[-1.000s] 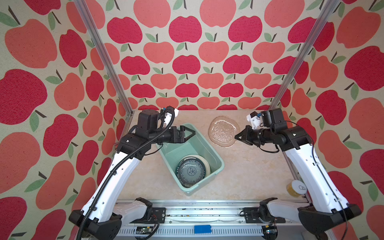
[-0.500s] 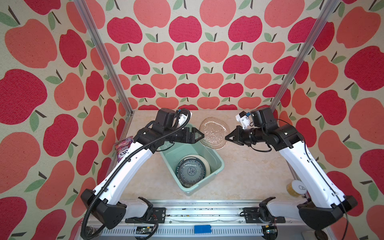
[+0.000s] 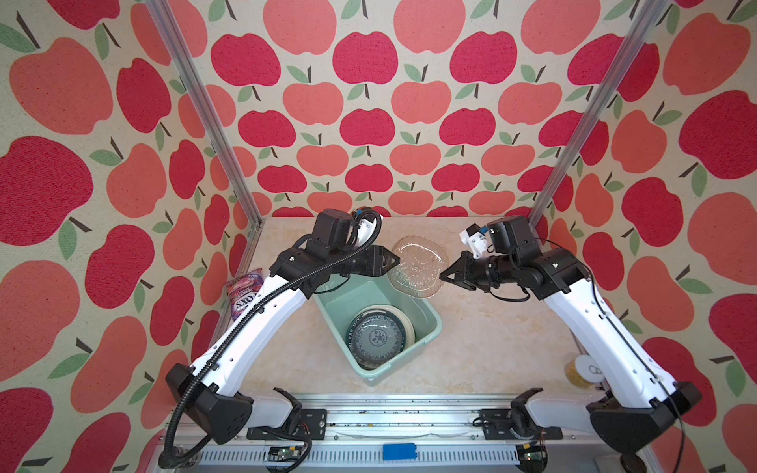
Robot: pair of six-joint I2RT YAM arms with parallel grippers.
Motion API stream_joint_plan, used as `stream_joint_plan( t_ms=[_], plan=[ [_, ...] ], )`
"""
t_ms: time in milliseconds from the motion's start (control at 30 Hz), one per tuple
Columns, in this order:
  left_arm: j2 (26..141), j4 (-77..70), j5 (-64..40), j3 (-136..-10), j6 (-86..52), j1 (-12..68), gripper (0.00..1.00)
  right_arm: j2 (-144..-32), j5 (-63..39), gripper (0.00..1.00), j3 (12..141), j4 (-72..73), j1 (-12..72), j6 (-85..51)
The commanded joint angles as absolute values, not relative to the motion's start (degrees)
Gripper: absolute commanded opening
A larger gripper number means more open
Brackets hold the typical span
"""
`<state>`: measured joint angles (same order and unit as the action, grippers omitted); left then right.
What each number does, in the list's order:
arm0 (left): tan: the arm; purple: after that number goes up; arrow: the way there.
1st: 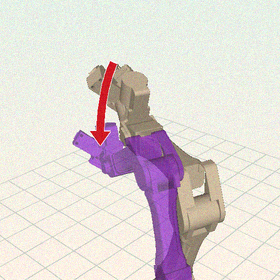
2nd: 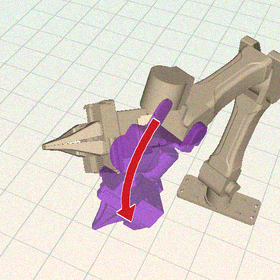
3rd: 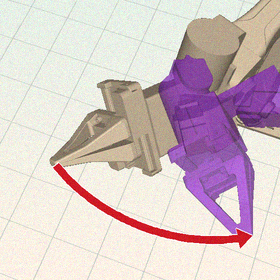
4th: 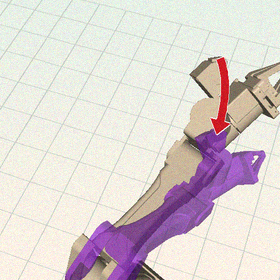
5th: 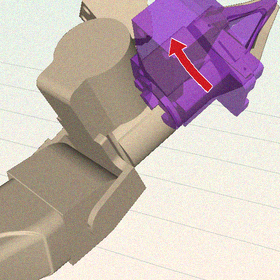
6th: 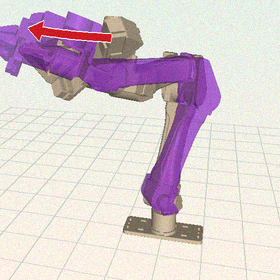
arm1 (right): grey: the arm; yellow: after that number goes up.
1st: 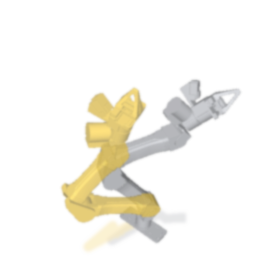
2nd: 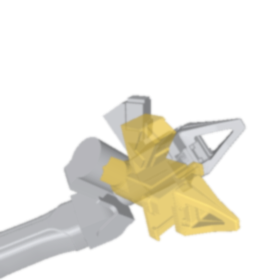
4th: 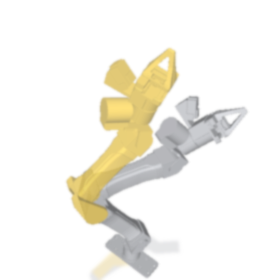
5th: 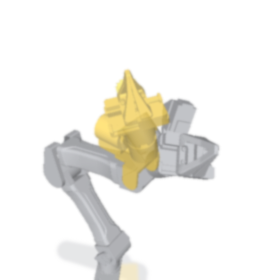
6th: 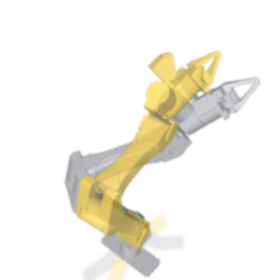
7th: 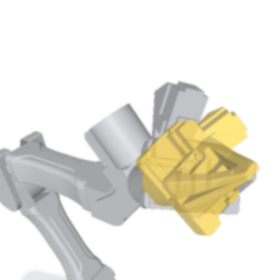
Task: Place the plates into the plastic bin on the countertop
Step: Place the plate in the plastic bin.
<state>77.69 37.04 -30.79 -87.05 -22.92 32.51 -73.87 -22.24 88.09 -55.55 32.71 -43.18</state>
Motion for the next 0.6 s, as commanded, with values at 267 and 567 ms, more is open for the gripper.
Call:
stream_joint_plan(
  t_ms=[267,567],
  plan=[
    [77.48,36.56,-28.16,-86.36,-22.48,32.85,0.0,-73.3,-23.92,0.0,86.79,-53.19,33.73,-44.48],
    [73.89,43.15,-20.02,-85.19,-18.32,31.53,0.0,-72.27,-17.96,0.54,89.79,-57.48,32.58,-42.78]
  ],
)
